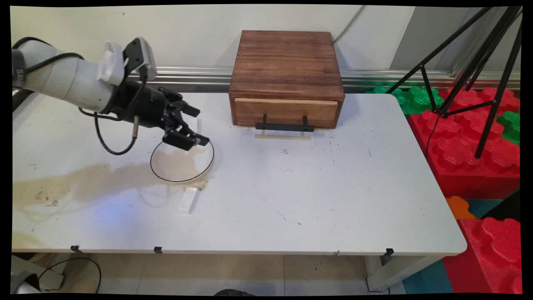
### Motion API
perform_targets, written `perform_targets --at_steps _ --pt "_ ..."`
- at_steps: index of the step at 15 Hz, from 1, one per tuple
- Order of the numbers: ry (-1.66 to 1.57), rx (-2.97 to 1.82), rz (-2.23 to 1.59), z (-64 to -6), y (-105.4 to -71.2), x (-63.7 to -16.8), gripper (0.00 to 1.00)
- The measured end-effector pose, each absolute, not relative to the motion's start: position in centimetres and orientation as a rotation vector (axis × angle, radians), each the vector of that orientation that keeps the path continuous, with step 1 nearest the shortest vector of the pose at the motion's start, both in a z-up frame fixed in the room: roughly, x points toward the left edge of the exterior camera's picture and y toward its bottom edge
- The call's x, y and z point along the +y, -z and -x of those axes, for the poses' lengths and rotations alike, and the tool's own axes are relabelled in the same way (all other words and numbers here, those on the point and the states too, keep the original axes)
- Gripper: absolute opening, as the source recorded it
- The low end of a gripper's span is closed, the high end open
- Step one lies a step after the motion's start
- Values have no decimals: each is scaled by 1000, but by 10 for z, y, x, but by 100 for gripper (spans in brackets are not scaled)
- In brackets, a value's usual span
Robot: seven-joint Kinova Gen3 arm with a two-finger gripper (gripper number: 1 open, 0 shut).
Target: Open the drawer
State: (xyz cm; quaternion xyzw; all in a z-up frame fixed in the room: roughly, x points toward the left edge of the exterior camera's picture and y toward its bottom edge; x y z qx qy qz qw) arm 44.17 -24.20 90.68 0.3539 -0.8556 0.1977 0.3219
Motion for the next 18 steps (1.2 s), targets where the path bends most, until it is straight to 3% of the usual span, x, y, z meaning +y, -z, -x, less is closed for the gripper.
perform_targets --at_steps 18 --pt "-540 -2325 -903 -344 -887 -341 100"
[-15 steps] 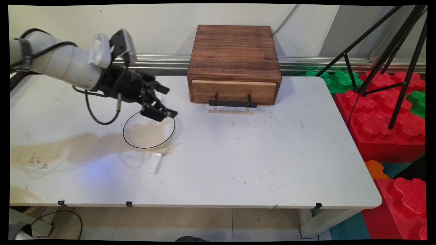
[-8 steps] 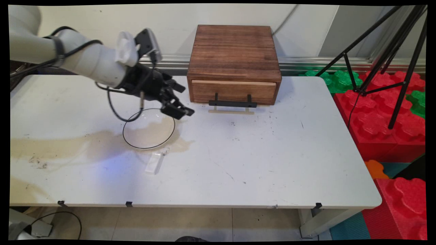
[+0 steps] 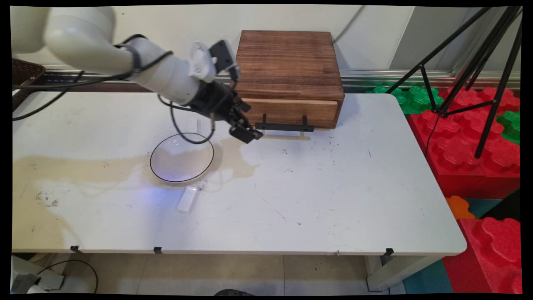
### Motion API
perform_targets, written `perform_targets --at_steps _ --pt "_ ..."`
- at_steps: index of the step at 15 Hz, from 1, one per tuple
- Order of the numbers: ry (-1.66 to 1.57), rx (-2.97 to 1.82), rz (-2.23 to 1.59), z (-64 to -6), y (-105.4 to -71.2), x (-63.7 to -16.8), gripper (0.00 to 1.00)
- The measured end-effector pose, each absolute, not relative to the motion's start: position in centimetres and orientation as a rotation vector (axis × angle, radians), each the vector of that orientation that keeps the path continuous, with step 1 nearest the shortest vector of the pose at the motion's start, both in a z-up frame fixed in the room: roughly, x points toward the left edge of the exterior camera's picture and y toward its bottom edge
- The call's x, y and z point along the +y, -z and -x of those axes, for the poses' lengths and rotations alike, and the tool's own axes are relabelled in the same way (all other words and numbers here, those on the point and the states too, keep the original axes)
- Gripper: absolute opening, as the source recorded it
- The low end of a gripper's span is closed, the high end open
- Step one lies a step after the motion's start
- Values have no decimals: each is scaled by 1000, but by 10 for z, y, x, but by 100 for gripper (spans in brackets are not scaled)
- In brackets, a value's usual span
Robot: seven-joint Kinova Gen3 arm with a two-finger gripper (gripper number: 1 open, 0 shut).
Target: Open the drawer
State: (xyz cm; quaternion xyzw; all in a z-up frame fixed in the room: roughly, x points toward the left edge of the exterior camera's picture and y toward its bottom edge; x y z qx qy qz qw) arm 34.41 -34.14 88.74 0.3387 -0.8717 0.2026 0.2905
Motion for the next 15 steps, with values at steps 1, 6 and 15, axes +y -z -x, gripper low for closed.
perform_targets --at_steps 1,6,15 --pt "-542 -2337 -901 -338 -884 -349 100" --pt "-542 -2395 -894 -310 -867 -380 100" --pt "-561 -2470 -889 -273 -842 -427 100"
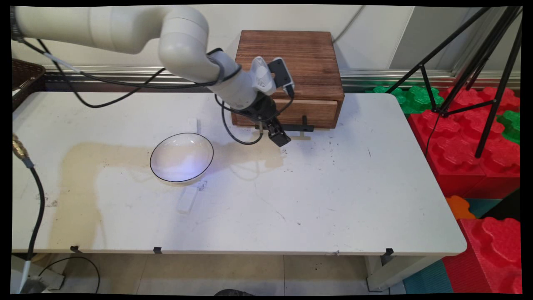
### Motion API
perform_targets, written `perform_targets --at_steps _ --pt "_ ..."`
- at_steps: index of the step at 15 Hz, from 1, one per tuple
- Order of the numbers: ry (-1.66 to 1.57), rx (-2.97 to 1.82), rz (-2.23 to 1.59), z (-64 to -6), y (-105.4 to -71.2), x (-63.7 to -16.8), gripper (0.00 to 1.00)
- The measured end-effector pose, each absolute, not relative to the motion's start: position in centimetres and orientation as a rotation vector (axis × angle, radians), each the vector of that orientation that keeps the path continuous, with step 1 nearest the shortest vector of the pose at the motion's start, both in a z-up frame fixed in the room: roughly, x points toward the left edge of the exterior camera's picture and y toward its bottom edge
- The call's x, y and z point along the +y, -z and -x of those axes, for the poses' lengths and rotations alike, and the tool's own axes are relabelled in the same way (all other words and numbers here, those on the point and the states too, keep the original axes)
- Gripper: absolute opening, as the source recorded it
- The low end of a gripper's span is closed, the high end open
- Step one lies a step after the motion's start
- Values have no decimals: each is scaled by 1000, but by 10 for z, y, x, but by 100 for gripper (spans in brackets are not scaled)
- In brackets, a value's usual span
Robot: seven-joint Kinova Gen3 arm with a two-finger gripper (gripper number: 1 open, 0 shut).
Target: Open the drawer
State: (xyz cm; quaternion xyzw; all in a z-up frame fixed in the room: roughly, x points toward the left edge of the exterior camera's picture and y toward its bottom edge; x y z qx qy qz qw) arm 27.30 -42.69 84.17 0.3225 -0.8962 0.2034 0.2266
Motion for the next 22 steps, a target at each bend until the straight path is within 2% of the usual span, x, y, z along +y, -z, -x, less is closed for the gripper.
perform_targets --at_steps 10,22 --pt "-529 -2507 -909 -256 -815 -463 100" --pt "-441 -2498 -987 -249 -801 -465 100"
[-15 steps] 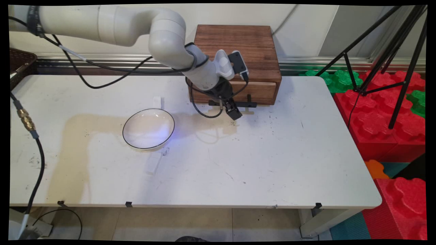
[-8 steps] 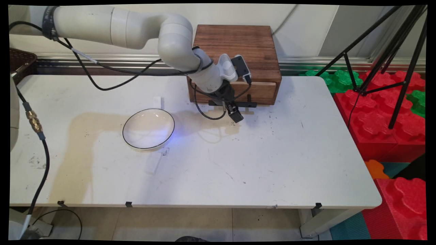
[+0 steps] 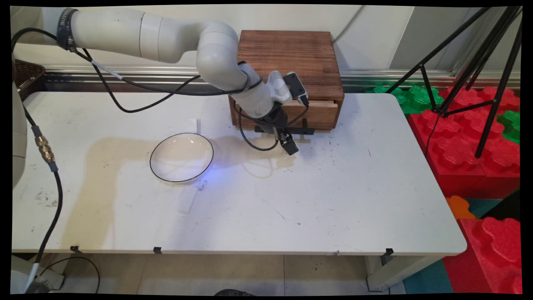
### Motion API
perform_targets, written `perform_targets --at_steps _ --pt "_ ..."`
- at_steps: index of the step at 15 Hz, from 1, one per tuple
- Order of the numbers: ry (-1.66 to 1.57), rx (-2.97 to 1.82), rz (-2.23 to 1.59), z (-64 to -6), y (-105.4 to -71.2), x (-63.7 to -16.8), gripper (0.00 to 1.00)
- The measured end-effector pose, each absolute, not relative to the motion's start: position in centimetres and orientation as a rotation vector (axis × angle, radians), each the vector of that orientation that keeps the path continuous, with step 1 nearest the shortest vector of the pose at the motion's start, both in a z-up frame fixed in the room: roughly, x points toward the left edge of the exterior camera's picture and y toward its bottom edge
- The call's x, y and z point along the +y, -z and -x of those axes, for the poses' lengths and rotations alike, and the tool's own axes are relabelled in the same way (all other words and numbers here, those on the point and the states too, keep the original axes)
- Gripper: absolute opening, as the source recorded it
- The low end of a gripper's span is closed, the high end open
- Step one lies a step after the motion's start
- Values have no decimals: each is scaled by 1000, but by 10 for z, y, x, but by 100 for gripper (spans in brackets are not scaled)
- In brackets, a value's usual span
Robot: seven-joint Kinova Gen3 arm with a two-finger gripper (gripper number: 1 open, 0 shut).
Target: Open the drawer
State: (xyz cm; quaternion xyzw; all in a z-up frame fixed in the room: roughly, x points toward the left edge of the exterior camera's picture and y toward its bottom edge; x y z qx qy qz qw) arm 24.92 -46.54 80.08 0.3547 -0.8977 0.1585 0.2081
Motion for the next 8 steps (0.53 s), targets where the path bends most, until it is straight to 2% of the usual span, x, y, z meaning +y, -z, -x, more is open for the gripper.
perform_targets --at_steps 8 --pt "-406 -2498 -1003 -243 -803 -445 100"
